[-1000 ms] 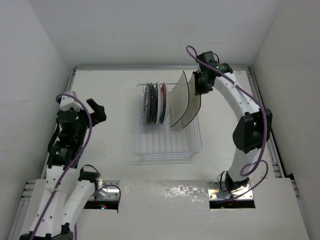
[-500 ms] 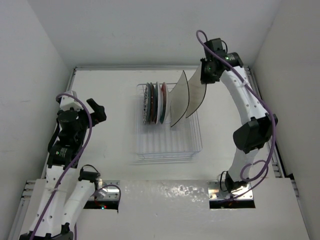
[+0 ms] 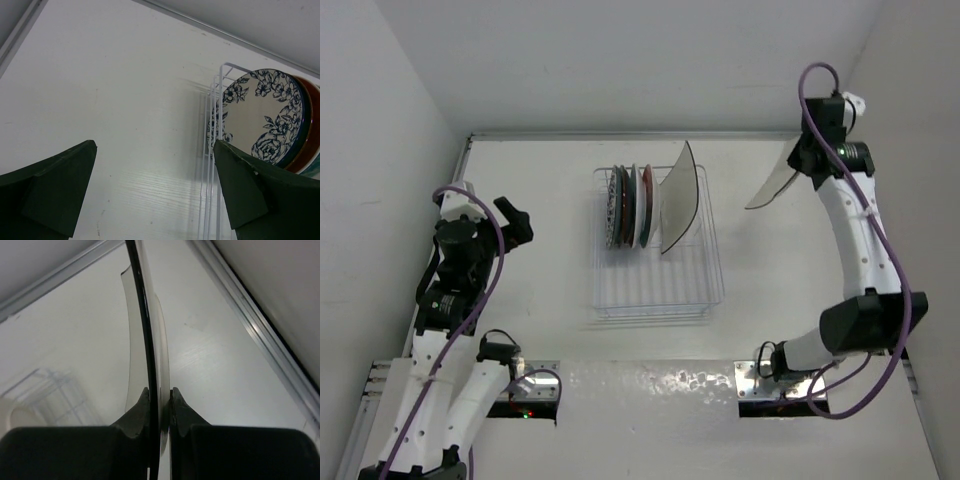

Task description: Unload the plates from the dish rack

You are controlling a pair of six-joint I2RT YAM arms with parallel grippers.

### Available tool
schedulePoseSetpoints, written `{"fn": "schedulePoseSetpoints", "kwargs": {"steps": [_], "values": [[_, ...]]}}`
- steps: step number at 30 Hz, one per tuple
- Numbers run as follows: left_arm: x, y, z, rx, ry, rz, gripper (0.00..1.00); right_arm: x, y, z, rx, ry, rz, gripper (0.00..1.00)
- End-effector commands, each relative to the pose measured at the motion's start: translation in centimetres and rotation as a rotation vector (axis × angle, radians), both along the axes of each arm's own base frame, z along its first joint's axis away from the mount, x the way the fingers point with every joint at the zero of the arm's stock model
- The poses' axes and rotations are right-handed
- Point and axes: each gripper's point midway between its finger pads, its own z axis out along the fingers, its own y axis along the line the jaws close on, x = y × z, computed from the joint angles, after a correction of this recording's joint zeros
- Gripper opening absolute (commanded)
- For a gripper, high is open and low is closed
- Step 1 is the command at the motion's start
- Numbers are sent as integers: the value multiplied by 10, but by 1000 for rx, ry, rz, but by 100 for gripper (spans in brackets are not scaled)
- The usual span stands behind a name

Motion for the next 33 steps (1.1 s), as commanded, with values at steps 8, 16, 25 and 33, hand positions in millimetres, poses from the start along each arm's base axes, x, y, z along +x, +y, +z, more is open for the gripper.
{"fn": "schedulePoseSetpoints", "kwargs": {"steps": [8,16,25,33], "values": [[7,-7,1,3,-17,-37,100,-9,-74,-35,146,-519,-541,0],[9,-12,-1,1,-10,-62,100,-41,-81,-108,201,-527,-704,0],[10,-12,-4,2,1,-63,100,-49,-56,-239,368,-311,-763,7],[10,-14,-3,4,-1,-70,100,-29,-33,-287,495,-166,-685,28]]}}
